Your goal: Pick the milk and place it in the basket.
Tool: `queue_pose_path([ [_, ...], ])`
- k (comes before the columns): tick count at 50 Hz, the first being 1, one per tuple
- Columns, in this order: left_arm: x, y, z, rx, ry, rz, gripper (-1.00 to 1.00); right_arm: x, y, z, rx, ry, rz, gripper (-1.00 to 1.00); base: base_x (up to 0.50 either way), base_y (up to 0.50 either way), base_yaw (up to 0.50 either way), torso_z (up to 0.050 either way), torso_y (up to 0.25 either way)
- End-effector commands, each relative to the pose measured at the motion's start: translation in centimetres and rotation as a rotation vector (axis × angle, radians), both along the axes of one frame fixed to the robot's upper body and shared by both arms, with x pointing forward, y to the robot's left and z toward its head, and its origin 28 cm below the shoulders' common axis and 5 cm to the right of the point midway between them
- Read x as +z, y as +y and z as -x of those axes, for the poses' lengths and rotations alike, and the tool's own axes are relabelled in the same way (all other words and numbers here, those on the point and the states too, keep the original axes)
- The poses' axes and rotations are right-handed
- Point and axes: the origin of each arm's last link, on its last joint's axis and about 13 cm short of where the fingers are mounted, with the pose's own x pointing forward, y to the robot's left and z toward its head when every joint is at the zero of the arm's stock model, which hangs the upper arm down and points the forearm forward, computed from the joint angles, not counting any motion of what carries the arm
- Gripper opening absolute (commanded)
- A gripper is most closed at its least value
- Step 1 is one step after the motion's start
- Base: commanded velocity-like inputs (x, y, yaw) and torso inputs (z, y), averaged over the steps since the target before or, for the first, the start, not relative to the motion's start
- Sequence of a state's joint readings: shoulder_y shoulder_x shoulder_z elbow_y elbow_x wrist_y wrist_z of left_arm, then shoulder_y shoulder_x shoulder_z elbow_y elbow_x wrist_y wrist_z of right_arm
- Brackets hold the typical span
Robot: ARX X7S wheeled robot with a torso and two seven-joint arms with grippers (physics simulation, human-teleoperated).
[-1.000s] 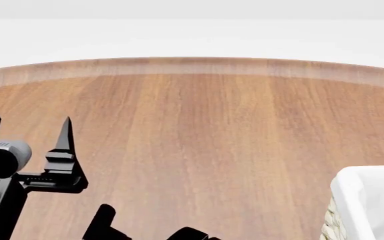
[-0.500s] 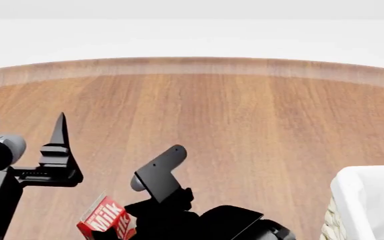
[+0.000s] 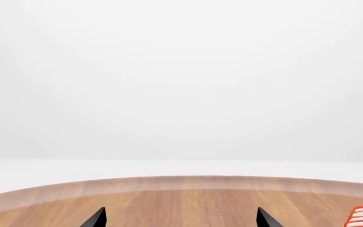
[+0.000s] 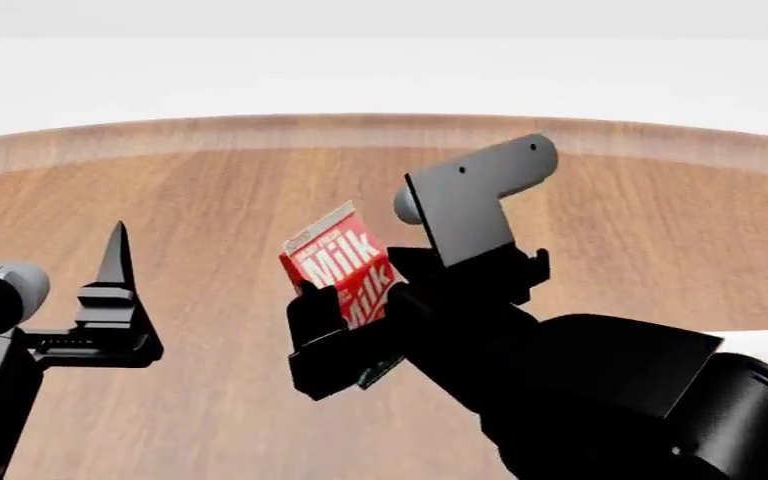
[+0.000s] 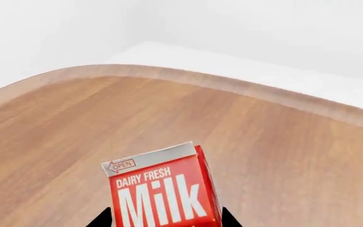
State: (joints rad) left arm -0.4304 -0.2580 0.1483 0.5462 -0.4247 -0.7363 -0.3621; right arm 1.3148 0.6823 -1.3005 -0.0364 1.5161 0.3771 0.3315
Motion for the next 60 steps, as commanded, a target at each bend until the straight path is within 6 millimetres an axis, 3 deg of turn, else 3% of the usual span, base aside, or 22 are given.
queue_pose_path([
  [1, -0.1, 0.0, 0.0, -0.001, 0.0, 0.002, 1.0, 7.1, -3.5, 1.9, -0.229, -0.212, -0.022, -1.0, 0.0, 0.0, 0.0, 0.0, 0.0],
  [9, -0.1, 0.0, 0.0, -0.001, 0.0, 0.001, 1.0, 9.4, -6.1, 3.2, -0.39, -0.27, -0.01, -1.0, 0.0, 0.0, 0.0, 0.0, 0.001],
  [22, -0.1, 0.0, -0.1, -0.001, 0.002, 0.0, 1.0, 10.5, -8.7, 5.3, -0.569, -0.302, -0.031, -1.0, 0.0, 0.0, 0.0, 0.001, 0.002],
  [31, -0.1, 0.1, -0.1, 0.001, 0.001, 0.0, 1.0, 9.9, -10.3, 6.7, -0.68, -0.299, -0.017, -1.0, 0.0, 0.0, 0.0, 0.0, 0.001],
  [60, -0.3, 0.2, -0.2, 0.007, 0.007, -0.001, 1.0, 7.8, -14.9, 8.5, -0.961, -0.274, -0.101, -1.0, 0.0, 0.0, 0.0, 0.0, 0.001],
])
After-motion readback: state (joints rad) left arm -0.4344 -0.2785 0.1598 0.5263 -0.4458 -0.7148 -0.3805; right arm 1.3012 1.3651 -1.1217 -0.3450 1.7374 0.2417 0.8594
